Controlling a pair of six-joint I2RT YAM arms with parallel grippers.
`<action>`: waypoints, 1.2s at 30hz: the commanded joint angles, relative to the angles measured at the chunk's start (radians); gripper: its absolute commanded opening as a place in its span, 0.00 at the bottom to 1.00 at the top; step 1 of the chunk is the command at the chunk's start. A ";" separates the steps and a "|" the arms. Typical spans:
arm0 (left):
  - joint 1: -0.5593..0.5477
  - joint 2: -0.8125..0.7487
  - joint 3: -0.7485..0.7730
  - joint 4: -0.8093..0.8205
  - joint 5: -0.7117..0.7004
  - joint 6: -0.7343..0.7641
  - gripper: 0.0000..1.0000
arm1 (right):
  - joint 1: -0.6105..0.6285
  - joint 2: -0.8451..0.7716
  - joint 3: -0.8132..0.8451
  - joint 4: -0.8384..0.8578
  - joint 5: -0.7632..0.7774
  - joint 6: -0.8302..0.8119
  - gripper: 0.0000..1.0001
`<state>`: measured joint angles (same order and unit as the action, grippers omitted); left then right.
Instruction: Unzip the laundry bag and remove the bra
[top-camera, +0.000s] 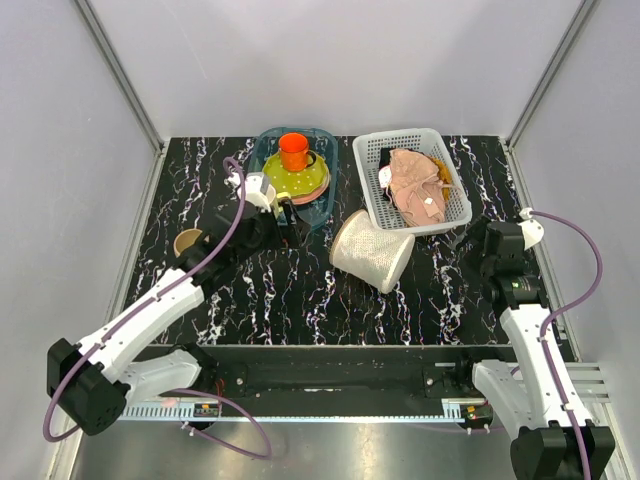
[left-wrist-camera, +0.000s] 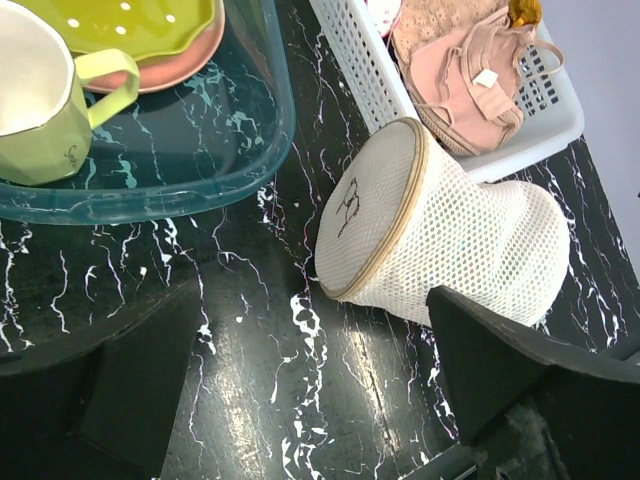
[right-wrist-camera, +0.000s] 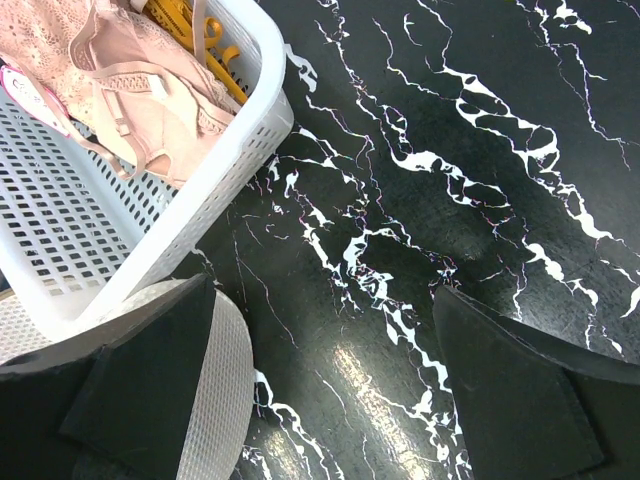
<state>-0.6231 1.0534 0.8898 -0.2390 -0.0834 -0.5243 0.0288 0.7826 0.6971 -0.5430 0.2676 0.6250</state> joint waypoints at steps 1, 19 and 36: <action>0.002 0.028 0.066 0.017 0.079 -0.002 0.99 | -0.001 -0.011 -0.004 0.040 -0.011 -0.011 1.00; -0.079 0.333 0.106 0.070 0.161 0.012 0.99 | 0.000 -0.074 -0.050 0.118 -0.200 -0.056 1.00; -0.223 0.439 0.314 -0.065 0.047 0.069 0.00 | 0.000 -0.071 -0.048 0.140 -0.358 -0.042 1.00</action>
<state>-0.7643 1.6024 1.0676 -0.1619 0.1246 -0.5201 0.0288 0.7082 0.6399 -0.4500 -0.0280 0.5961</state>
